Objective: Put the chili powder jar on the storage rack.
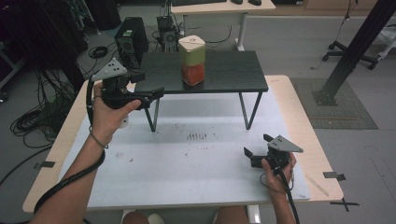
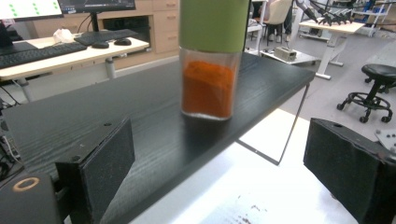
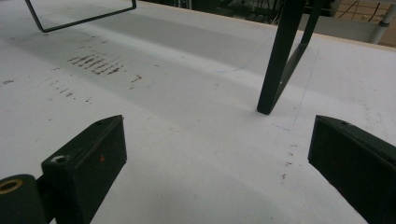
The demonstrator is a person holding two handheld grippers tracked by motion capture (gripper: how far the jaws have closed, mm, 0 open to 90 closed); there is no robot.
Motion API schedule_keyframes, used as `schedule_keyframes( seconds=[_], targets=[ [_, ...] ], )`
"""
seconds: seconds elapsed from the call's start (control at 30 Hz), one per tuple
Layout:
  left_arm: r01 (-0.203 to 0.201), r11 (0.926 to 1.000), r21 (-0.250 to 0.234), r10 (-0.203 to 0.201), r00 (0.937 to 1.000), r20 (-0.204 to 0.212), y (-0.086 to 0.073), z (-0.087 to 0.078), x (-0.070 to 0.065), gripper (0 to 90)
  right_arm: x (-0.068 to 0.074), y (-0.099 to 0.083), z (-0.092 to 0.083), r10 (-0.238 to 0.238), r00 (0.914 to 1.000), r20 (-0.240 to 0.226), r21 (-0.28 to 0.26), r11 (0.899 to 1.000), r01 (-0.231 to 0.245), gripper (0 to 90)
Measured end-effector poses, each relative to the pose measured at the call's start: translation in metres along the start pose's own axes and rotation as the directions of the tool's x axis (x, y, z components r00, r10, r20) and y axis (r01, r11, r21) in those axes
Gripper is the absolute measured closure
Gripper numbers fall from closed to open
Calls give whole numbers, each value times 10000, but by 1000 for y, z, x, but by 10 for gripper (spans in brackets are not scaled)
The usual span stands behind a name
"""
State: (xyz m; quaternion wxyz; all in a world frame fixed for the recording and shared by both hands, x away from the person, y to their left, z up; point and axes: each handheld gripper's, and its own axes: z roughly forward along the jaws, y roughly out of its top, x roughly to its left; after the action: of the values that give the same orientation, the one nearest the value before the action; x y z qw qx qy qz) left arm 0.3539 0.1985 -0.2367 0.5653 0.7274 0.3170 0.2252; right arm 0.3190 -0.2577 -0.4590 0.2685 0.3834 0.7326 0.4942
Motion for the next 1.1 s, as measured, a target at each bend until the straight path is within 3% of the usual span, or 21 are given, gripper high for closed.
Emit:
schedule_keyframes(
  seconds=[0.2, 0.7, 1.1],
  targets=[
    [26, 10000, -34, -26, 10000, 69, -14, -10, -5, 90, 0, 0, 1, -5, 10000, 60, 106, 9999, 4, 43],
    [60, 9998, -203, -65, 9996, -272, -38, -46, -4, 88, -1, -1, 1, 73, 9999, 107, 171, 9998, -74, 42],
    [300, 9993, -199, -311, 9979, -573, -69, -66, -4, 84, -2, -1, 2, 116, 9997, 205, 193, 9997, -120, 40]
  ],
)
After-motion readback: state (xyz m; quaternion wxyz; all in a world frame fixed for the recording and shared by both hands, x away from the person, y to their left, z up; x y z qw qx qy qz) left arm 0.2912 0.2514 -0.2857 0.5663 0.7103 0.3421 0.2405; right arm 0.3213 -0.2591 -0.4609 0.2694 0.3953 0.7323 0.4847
